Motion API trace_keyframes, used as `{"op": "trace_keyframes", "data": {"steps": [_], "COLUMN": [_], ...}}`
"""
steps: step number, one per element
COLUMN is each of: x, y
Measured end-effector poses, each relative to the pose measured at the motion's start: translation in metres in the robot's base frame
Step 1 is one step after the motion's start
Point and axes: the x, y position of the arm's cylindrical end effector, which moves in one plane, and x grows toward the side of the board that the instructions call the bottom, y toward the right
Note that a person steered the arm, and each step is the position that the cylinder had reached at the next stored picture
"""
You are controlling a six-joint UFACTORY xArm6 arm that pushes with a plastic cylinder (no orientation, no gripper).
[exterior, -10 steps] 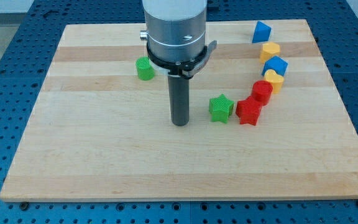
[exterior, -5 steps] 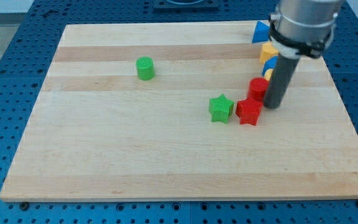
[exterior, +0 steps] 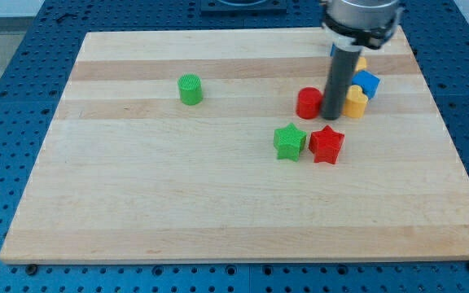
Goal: Move red circle along with green circle towards the center left
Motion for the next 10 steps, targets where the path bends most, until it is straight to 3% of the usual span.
{"op": "trace_keyframes", "data": {"steps": [2,5,10], "x": [-0.002,-0.010,-0.054], "y": [-0.085,-0.038,-0.085]}}
